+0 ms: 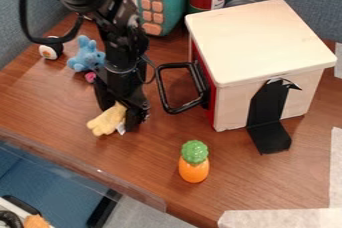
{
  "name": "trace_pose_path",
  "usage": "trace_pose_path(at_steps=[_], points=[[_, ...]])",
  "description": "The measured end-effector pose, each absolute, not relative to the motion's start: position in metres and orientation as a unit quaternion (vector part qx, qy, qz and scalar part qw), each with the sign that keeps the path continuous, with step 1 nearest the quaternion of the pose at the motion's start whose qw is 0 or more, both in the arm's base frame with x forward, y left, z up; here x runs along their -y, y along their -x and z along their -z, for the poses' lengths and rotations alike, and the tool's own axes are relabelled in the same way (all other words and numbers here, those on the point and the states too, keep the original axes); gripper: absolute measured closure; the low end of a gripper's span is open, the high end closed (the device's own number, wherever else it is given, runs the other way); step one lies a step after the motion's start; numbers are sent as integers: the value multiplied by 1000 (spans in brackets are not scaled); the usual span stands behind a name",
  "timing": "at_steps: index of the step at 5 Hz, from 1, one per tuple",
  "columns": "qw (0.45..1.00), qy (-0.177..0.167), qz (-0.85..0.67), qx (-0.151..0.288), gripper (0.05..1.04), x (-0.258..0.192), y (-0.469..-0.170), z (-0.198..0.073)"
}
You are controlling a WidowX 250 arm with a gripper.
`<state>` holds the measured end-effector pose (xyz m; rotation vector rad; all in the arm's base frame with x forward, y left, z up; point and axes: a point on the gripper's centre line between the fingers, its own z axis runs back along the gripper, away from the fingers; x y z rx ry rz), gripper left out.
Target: Put the yellow duck on the top of the drawer
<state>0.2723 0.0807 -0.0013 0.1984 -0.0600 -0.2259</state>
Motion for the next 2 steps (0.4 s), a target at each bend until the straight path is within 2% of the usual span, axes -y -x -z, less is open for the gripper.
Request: trace_pose_path(at_steps=[1, 2], points=[[989, -104, 98, 29, 435, -78, -272, 1], [990, -96, 77, 68, 610, -72, -271, -36]])
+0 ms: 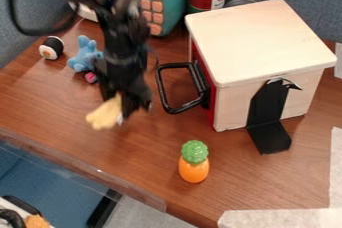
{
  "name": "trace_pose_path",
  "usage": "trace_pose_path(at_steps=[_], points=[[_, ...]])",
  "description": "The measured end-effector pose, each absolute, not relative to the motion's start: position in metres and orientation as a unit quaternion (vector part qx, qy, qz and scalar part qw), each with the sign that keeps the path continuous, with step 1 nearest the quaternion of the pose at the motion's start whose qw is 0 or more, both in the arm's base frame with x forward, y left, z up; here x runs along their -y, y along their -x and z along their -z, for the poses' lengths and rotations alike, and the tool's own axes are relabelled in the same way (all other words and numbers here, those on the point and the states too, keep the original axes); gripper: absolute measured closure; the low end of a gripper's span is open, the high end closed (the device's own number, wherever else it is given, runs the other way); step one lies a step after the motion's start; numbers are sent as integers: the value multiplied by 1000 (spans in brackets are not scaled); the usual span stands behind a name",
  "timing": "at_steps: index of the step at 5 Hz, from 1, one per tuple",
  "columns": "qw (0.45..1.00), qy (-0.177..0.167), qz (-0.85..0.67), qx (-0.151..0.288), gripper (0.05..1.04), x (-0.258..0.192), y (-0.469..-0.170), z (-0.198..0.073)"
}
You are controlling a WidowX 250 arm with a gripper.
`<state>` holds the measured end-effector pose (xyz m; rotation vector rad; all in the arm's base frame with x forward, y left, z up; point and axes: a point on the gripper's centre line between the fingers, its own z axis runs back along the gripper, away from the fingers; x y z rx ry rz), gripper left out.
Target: Put the yellow duck on the top of the drawer
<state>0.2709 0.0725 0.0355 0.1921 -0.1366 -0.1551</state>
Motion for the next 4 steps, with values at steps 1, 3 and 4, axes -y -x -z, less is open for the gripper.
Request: trace_pose_path(at_steps=[1, 3, 4], points=[[987, -79, 61, 128, 627, -56, -276, -84], [982, -59, 105, 147, 627, 28, -355, -152], [985, -38, 116, 120, 627, 46, -378, -138]])
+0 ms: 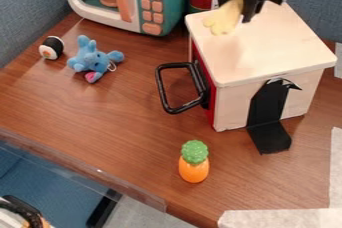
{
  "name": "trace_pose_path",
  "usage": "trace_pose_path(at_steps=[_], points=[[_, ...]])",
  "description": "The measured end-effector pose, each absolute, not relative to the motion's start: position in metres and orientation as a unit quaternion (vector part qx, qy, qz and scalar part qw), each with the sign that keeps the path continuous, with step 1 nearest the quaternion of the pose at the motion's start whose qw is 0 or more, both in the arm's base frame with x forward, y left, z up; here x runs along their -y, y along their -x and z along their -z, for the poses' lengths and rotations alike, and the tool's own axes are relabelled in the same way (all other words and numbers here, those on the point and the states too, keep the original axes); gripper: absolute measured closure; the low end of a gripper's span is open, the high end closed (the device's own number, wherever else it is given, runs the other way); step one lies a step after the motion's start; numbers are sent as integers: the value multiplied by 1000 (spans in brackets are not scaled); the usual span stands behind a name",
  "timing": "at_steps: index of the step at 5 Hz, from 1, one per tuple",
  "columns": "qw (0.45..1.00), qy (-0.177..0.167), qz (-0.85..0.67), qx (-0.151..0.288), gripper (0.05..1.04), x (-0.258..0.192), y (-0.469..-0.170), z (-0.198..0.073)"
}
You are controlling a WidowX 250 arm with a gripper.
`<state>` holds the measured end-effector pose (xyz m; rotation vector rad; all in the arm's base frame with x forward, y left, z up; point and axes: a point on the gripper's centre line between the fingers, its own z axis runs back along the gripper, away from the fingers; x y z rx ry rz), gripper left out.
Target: Put the yellow duck on the top of the drawer
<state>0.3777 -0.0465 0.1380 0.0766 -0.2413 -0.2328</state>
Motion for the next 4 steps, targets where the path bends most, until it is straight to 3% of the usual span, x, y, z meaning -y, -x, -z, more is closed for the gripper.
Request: trace_pose_path(at_steps=[1, 2, 3, 4], points=[[988, -33, 117, 94, 551, 47, -377, -122], [991, -17, 109, 82, 243, 42, -375, -118], [992, -1, 98, 80, 72, 43, -372, -123], [991, 7, 81, 102, 75, 44, -363, -157]])
